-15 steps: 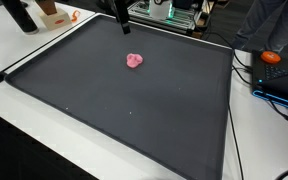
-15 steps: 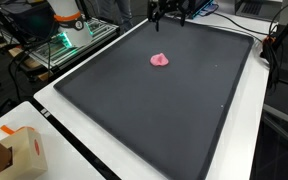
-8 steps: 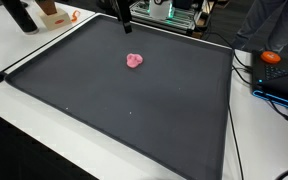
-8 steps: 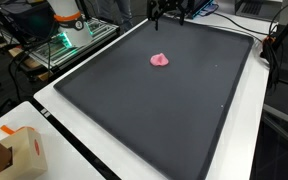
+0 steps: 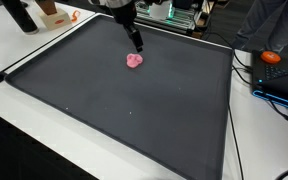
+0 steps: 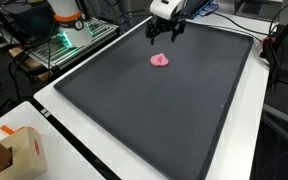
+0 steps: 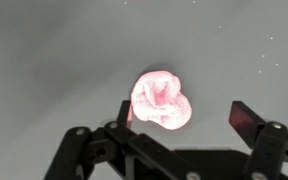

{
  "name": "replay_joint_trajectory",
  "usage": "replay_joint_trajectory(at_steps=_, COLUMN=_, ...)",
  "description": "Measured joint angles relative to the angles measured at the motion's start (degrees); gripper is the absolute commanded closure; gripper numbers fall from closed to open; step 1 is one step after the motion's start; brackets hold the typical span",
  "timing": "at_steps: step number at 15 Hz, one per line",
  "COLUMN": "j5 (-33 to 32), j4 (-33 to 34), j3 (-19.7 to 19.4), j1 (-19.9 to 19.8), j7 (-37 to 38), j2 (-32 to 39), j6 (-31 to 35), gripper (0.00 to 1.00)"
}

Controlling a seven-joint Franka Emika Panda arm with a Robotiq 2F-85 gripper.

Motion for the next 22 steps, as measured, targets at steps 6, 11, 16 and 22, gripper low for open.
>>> replay_joint_trajectory(at_steps=6, j5=-0.6, j4=-0.6, j3=0.0, j1=0.4, j7=-1.1, j2=5.3, j6=6.2, gripper=0.00)
replay_joint_trajectory(at_steps=11, j5=-0.6, j4=-1.1, j3=-0.1, j1=0.4, j7=-3.4, j2=7.6, j6=9.5, gripper=0.26)
replay_joint_trajectory(at_steps=16, j5=-0.8, j4=-1.1, j3=-0.5, j1=0.6, j7=-5.5, j2=8.1, j6=9.5, gripper=0.65)
replay_joint_trajectory(at_steps=22, j5=-1.6, j4=-1.1, j3=-0.8, j1=0.9, j7=-6.0, j2=7.9, j6=9.5, gripper=1.00)
